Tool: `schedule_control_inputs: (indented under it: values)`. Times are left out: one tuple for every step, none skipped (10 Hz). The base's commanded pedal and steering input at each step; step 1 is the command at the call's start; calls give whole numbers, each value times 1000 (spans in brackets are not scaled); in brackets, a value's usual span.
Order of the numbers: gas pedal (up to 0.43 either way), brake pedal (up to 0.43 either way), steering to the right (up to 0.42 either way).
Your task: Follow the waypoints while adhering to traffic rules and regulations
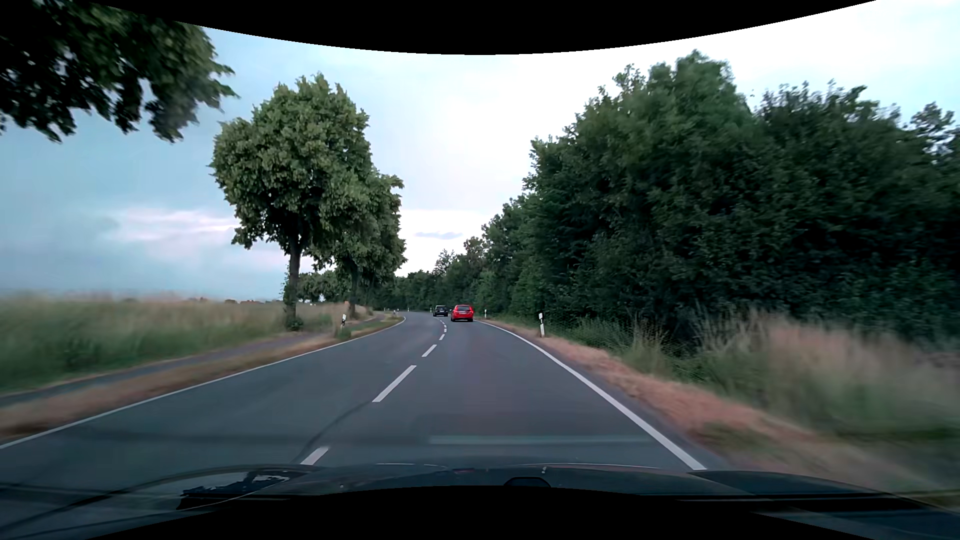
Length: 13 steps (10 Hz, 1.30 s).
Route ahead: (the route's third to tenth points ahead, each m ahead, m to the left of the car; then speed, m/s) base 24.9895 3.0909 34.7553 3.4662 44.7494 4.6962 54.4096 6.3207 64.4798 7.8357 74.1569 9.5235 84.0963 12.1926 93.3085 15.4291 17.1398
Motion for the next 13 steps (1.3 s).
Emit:
schedule_control_inputs:
  values:
    - [220,0,-19]
    - [220,0,-18]
    - [220,0,-18]
    - [220,0,-18]
    - [220,0,-18]
    - [220,0,-18]
    - [220,0,-18]
    - [220,0,-18]
    - [220,0,-17]
    - [220,0,-17]
    - [220,0,-17]
    - [220,0,-17]
    - [220,0,-17]
